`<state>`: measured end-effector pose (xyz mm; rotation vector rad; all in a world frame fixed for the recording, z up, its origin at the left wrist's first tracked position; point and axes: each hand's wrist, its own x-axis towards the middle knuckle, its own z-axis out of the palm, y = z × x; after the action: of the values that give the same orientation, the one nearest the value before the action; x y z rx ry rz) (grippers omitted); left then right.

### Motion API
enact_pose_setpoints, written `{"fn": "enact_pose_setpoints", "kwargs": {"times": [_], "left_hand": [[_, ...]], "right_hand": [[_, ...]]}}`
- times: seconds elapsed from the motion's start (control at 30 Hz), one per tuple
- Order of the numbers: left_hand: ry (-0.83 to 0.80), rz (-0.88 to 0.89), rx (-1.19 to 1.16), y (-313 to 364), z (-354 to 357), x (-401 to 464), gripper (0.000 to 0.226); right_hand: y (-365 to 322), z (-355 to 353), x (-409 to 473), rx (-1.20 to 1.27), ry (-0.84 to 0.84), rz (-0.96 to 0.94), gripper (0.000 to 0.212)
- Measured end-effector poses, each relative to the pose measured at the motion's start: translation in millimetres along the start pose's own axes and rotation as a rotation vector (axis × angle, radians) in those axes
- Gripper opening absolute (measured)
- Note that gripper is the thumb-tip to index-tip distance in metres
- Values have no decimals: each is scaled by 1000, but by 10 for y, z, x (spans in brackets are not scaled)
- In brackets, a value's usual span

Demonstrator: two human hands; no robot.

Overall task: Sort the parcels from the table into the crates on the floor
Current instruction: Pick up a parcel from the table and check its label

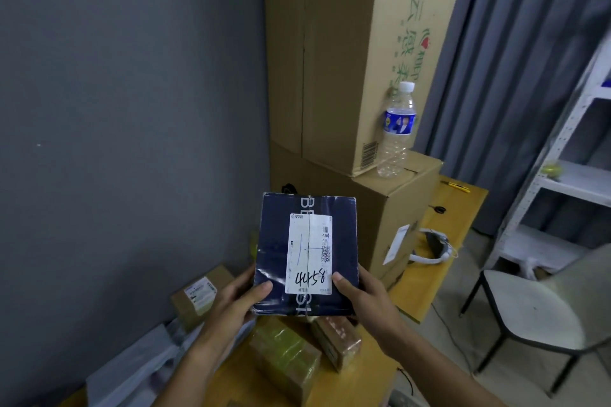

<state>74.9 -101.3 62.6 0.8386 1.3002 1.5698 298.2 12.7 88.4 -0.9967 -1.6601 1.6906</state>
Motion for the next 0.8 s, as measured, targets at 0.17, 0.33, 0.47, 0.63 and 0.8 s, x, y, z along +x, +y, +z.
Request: {"fn": "enact_pose_setpoints", "kwargs": {"times": [0.17, 0.33, 0.47, 0.63, 0.8], "left_hand": [[-58, -2, 30, -32, 618, -104, 89], [-171, -24, 80, -188, 1432, -339, 81], [-287, -65, 116, -364, 2183, -618, 68], [-508, -104, 164, -636, 3230, -1149, 53], [-697, -151, 153, -969, 4296, -1696, 34]], "right_hand": [[29, -472, -484, 10, 116, -15, 36], [148, -1127, -1196, 30, 287, -25, 34], [298, -1678, -1937, 63, 434, -3, 25], [487, -2337, -3017, 54, 628, 15, 22], [673, -2939, -4125, 38, 828, 76, 17]]}}
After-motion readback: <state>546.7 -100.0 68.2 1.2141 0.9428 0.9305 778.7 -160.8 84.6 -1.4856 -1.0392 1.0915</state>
